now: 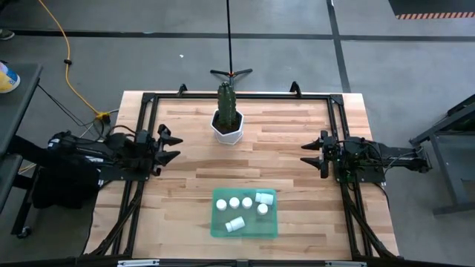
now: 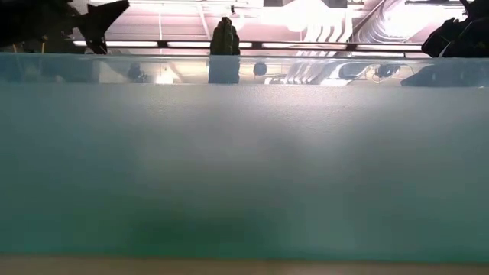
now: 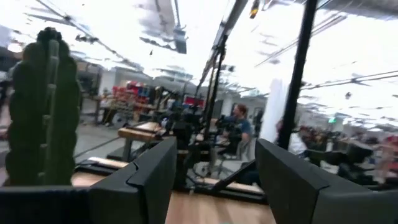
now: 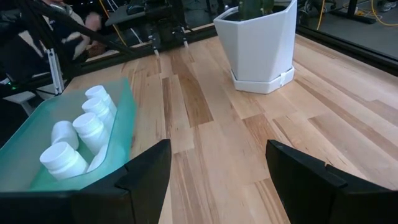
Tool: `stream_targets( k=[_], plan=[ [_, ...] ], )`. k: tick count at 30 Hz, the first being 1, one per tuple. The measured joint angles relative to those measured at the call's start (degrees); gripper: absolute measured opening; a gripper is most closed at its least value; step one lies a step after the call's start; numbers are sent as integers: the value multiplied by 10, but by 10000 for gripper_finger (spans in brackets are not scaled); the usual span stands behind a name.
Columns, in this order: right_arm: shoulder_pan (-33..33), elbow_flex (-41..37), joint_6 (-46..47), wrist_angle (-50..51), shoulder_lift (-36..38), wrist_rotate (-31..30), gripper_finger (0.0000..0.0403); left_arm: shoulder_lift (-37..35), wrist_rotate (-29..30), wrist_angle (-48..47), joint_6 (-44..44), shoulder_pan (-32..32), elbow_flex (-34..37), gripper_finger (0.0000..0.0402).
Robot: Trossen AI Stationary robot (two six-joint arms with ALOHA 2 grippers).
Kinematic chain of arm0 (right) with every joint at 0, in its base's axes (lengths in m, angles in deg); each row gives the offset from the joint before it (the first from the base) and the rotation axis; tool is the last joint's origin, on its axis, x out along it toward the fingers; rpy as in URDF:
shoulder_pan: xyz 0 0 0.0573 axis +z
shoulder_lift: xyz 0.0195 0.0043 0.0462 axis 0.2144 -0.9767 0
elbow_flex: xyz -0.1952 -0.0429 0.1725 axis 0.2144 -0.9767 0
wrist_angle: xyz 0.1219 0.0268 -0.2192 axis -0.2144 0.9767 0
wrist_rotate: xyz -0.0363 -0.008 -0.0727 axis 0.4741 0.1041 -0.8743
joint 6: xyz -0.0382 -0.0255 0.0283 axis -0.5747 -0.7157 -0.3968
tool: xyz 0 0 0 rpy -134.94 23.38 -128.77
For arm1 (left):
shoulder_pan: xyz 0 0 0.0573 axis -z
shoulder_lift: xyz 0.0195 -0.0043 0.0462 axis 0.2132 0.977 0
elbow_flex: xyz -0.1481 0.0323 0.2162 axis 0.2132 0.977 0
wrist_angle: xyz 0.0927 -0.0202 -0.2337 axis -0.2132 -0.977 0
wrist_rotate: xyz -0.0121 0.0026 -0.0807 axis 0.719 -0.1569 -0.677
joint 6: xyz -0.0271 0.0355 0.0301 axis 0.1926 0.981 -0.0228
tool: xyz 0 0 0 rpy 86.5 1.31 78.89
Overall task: Pick and place pill bottles into a basket
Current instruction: Return to Home Position
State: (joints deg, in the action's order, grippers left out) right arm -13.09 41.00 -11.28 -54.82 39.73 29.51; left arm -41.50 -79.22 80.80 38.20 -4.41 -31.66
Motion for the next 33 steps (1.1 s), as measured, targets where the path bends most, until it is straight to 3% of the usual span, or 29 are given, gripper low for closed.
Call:
stream_targets(
  k=[16,33],
  plan=[
    [0,0,0,0,0,0,252,-89,-63,-55,-2,0,42,248],
    [0,0,0,0,0,0,252,-89,-173,-277,-50,0,43,248]
  ],
)
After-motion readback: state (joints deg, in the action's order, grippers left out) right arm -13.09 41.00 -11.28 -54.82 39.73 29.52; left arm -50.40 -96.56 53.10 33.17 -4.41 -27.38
